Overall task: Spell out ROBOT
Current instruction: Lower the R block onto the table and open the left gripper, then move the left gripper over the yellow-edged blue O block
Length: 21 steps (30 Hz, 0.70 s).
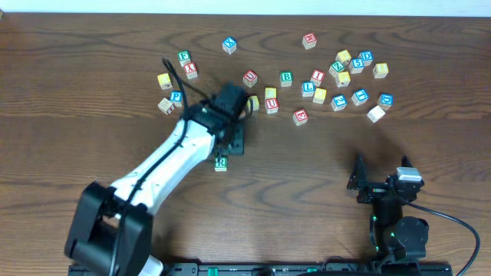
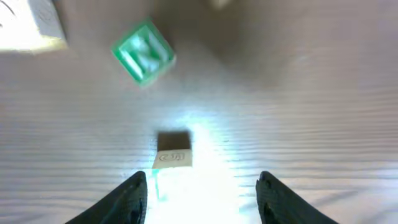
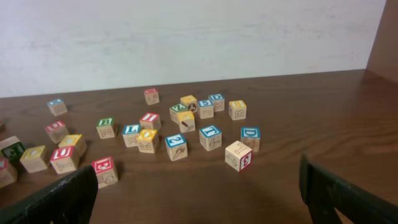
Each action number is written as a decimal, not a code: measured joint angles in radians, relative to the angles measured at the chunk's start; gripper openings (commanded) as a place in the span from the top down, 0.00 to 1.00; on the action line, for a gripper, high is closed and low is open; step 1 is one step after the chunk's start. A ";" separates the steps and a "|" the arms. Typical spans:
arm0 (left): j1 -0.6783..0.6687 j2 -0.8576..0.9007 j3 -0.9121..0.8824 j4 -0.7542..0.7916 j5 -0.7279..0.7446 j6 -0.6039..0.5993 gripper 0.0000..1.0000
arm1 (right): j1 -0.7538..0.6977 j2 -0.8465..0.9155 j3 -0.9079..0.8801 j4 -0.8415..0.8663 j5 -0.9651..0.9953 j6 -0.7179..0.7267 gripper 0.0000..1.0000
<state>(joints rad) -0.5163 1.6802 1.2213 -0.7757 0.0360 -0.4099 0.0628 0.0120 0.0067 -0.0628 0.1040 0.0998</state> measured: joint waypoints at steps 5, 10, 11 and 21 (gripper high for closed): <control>0.000 -0.040 0.150 -0.108 -0.026 0.021 0.45 | 0.000 0.000 0.000 0.000 0.000 0.000 0.01; 0.003 -0.079 0.193 -0.123 -0.037 0.026 0.45 | 0.000 0.000 0.000 0.000 0.000 0.000 0.01; 0.005 -0.080 0.193 -0.126 -0.038 0.026 0.44 | 0.000 0.000 0.000 0.000 0.000 0.000 0.01; 0.094 -0.081 0.193 -0.153 -0.043 0.026 0.45 | 0.000 0.000 0.000 0.000 0.000 0.000 0.01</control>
<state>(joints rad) -0.4221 1.5990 1.4143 -0.9291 -0.0067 -0.3843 0.0628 0.0120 0.0067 -0.0628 0.1040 0.0994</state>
